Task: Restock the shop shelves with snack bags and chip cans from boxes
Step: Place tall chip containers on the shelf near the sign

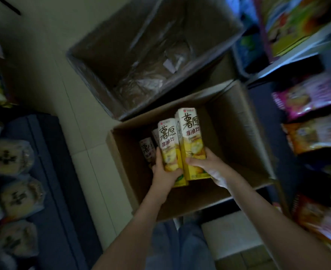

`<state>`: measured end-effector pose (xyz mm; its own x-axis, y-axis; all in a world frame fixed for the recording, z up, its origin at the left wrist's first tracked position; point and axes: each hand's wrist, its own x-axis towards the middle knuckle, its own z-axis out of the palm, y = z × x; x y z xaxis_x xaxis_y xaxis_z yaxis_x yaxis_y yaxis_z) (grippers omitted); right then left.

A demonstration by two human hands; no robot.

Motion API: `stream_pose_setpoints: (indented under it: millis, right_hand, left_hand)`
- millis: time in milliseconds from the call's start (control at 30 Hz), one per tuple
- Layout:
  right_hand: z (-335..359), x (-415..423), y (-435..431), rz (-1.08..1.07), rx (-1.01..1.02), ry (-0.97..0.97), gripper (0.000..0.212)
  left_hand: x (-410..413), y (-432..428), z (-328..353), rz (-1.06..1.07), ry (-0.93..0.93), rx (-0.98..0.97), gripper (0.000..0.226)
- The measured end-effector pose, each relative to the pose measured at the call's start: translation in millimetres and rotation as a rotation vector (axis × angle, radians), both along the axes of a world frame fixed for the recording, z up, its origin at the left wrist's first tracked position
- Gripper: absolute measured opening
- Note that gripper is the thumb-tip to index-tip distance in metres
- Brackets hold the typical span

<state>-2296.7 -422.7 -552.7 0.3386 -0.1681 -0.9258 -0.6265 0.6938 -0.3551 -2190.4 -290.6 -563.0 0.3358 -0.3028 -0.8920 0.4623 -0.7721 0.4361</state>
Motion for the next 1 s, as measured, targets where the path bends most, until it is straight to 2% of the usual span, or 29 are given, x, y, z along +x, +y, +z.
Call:
stream_pose_setpoints:
  millis: [67,100,233,433,500,533,600,633,800,1000]
  right_hand:
    - [65.7,-5.0,-9.6,-0.049,-0.028,-0.040,0.106]
    - [99.9,-7.2,-13.3,-0.078,-0.050,-0.064,0.108]
    - [228.5,-20.8,-21.1,-0.214,-0.194,-0.161,0.093]
    - [397.8,-51.9,-13.4,-0.376,-0.530,-0.354,0.107]
    - [447.3,-64.3,-9.7,-0.399,-0.651,-0.397,0.103]
    - [468.4,-72.0,-8.6,-0.418,-0.719,-0.415,0.094]
    - [513.8,-87.7,-5.8,-0.444,-0.845,-0.455,0.078]
    - [535.9,-96.5,-2.8,-0.454,-0.896,-0.466,0.076]
    - [633.4,-156.9,20.5,-0.530,-1.103,-0.518,0.091]
    - [734.7,-232.5,62.9,-0.598,-1.361,-0.564,0.080]
  left_hand:
    - [2.6,-7.0,48.1,-0.009,0.018,-0.098,0.113]
    - [4.9,-12.4,77.0,-0.012,0.036,-0.163,0.116]
    - [18.5,-41.0,209.4,-0.075,0.106,-0.431,0.106]
    - [9.3,-71.6,375.2,-0.386,0.113,-0.839,0.099]
    - [-5.9,-82.6,422.4,-0.440,0.082,-0.961,0.100]
    - [-14.1,-87.1,443.4,-0.460,0.063,-1.013,0.103]
    - [-29.8,-95.6,486.1,-0.502,0.037,-1.068,0.113]
    - [-38.3,-98.2,508.4,-0.522,0.022,-1.085,0.116]
    - [-91.8,-104.7,600.5,-0.595,-0.021,-1.258,0.100]
    - [-167.8,-98.8,701.7,-0.659,-0.046,-1.460,0.094]
